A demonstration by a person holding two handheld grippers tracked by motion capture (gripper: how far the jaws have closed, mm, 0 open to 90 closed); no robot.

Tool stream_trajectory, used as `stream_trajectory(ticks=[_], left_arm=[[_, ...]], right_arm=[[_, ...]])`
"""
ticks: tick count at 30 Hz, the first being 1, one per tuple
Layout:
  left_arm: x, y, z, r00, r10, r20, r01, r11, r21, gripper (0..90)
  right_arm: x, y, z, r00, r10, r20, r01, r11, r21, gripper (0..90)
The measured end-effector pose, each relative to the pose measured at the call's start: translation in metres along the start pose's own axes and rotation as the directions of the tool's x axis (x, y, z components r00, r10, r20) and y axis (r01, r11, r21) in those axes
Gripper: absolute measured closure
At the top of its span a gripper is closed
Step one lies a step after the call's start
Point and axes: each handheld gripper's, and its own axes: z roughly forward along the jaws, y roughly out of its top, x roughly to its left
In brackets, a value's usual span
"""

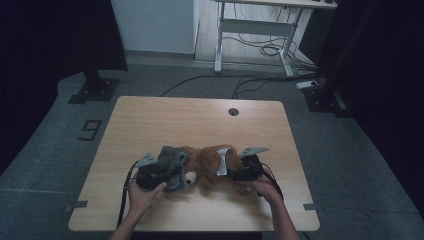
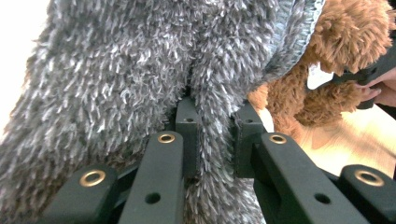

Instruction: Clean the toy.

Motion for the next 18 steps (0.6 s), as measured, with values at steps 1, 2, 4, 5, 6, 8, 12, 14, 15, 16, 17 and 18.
stream_trajectory(ticks=[1, 2, 4, 5, 6, 8, 12, 14, 15, 16, 17, 18], left_arm=[[0.0, 0.0, 0.0, 1.0, 0.001, -0.001, -0.001, 1.0, 0.0, 76.7], [0.001, 0.0, 0.0, 1.0, 0.0, 0.0, 0.0, 1.0, 0.0, 76.6], [0.001, 0.001, 0.0, 1.0, -0.005, 0.001, 0.005, 1.0, -0.002, 76.6], [0.001, 0.001, 0.0, 1.0, -0.002, -0.005, 0.002, 1.0, -0.003, 76.5], [0.001, 0.001, 0.001, 0.9999, 0.001, -0.011, -0.001, 1.0, -0.001, 76.5], [0.003, 0.003, 0.003, 0.9998, -0.004, -0.018, 0.004, 1.0, 0.004, 76.3], [0.009, 0.007, 0.016, 0.9991, -0.034, -0.026, 0.034, 0.999, 0.028, 75.9], [0.009, 0.009, 0.018, 0.9988, -0.046, -0.013, 0.047, 0.9985, 0.029, 75.8], [0.008, 0.01, 0.017, 0.999, -0.045, -0.005, 0.046, 0.9987, 0.024, 75.7], [0.006, 0.012, 0.015, 0.999, -0.044, 0.005, 0.043, 0.9989, 0.018, 75.7], [0.003, 0.015, 0.012, 0.9992, -0.038, 0.011, 0.038, 0.9993, 0.006, 75.6], [0.0, 0.02, 0.009, 0.9994, -0.03, 0.017, 0.03, 0.9995, -0.008, 75.6]], right_arm=[[0.003, 0.001, -0.001, 0.999, -0.042, 0.014, 0.042, 0.999, -0.009, 49.5], [0.006, 0.002, -0.002, 0.9973, -0.068, 0.026, 0.069, 0.998, -0.015, 52.0], [0.01, 0.004, -0.005, 0.9918, -0.105, 0.074, 0.108, 0.993, -0.039, 55.7], [0.011, 0.005, -0.005, 0.9875, -0.121, 0.101, 0.127, 0.99, -0.054, 57.0], [0.013, 0.007, -0.005, 0.9824, -0.135, 0.129, 0.145, 0.987, -0.072, 57.8], [0.016, 0.011, -0.006, 0.9654, -0.156, 0.209, 0.182, 0.977, -0.111, 58.4], [0.015, 0.019, -0.004, 0.9213, -0.191, 0.339, 0.254, 0.955, -0.151, 57.6], [0.012, 0.017, -0.002, 0.9165, -0.215, 0.337, 0.275, 0.951, -0.141, 55.3], [0.011, 0.014, -0.002, 0.9182, -0.226, 0.325, 0.282, 0.95, -0.137, 54.2], [0.01, 0.01, -0.002, 0.9207, -0.233, 0.313, 0.287, 0.948, -0.137, 53.4], [0.009, 0.006, -0.002, 0.9234, -0.24, 0.3, 0.29, 0.947, -0.136, 52.7], [0.008, 0.001, -0.002, 0.926, -0.247, 0.286, 0.293, 0.947, -0.132, 52.2]])
